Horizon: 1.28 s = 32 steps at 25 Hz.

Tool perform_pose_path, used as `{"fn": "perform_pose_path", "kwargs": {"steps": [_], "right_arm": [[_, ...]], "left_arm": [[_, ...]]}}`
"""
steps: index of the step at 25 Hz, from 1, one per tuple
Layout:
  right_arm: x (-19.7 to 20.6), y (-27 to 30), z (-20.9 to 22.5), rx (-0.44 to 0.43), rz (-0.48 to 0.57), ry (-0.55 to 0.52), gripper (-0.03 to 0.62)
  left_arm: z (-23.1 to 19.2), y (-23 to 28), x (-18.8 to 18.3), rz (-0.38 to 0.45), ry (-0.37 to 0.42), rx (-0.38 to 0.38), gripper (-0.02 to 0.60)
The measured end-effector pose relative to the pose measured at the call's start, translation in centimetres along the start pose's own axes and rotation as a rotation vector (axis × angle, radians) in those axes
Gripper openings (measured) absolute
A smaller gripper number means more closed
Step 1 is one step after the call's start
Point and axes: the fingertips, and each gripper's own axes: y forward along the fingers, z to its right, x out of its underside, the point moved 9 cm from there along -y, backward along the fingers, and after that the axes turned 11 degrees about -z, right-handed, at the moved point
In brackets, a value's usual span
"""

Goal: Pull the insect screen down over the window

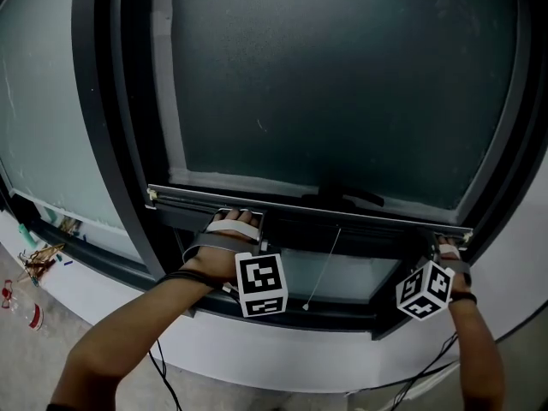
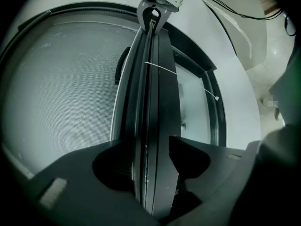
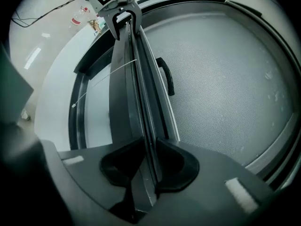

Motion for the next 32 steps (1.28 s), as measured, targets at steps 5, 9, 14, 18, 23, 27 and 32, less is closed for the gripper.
{"fn": "perform_pose_path", "kwargs": {"steps": [5,9,14,18,23,27,32], "right_arm": [[-0.5,-0.3,-0.5,0.031,-0.036,0.027,0.063],[-0.9,-0.5,-0.7,0.049,-0.059,0.035,0.052],[-1.1,-0.5,-0.7,0.031,-0.073,0.019,0.051],[-1.0,-0.6,-0.7,0.036,-0.053,0.012,0.054],[-0.5,-0.6,-0.4,0.015,-0.047,-0.02,0.055],[-0.3,-0.4,0.1,-0.02,-0.031,-0.038,0.055],[-0.2,-0.5,0.1,-0.082,-0.047,-0.096,0.063]], "left_arm": [[0.4,-0.2,0.2,-0.012,0.009,-0.019,0.238],[0.6,-0.2,0.4,-0.019,0.007,-0.033,0.233],[0.7,-0.3,0.5,-0.021,0.006,-0.037,0.224],[0.7,-0.4,0.5,-0.025,0.005,-0.034,0.224],[0.4,-0.4,0.2,-0.011,-0.004,-0.023,0.224],[-0.1,-0.1,0.1,0.003,-0.006,-0.012,0.215],[-0.1,-0.4,0.0,0.007,0.001,0.011,0.212]]}}
